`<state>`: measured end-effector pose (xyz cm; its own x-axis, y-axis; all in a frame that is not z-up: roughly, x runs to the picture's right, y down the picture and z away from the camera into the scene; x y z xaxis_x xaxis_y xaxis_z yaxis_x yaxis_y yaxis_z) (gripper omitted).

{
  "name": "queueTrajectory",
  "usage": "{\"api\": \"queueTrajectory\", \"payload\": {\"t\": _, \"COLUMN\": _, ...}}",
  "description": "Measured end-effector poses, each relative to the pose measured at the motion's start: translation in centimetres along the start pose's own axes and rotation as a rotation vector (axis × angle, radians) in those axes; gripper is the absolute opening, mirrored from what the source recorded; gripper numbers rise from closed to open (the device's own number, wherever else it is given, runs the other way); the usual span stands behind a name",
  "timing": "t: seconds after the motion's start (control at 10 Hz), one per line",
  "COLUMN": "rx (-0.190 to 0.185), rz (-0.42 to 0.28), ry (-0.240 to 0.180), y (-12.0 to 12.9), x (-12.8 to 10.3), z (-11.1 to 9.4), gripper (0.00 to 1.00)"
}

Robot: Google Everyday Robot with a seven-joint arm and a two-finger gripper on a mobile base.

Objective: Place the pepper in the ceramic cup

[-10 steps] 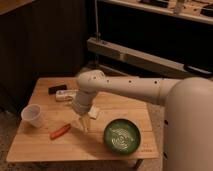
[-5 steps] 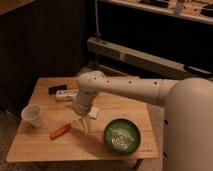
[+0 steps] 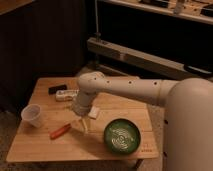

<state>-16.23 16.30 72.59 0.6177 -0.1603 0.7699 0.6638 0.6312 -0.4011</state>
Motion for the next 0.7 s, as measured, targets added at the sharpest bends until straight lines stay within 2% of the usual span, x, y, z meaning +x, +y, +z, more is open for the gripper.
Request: {"api": "queueTrajectory", "payload": {"t": 0.7, "rx": -0.012, "rz": -0.004, "ry": -0.011, "y": 0.48, "x": -0.43, "z": 0.28, "gripper": 1.0}}
